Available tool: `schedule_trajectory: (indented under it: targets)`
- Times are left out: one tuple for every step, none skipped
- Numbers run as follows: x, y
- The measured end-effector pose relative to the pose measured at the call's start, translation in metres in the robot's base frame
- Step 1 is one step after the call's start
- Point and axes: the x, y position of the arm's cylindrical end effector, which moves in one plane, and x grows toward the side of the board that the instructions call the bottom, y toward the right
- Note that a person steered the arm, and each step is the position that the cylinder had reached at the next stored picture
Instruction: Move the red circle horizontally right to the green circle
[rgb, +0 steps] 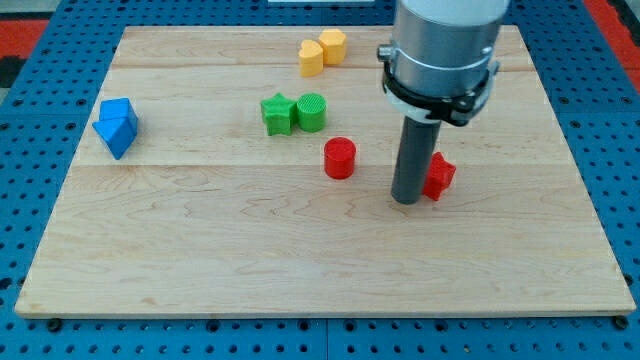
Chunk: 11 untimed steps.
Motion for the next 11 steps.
schedule_trajectory:
  targets:
    - [-0.031,0.045]
    - [-0.042,0.061]
    - [0.035,0.043]
    - [0.035,-0.065]
    - [0.003,-0.108]
    - [-0.037,-0.101]
    - [-0.045,-0.050]
    - [-0.061,-0.038]
    - [-0.074,-0.045]
    - [-0.095,-0.048]
    - [-0.116,-0.041]
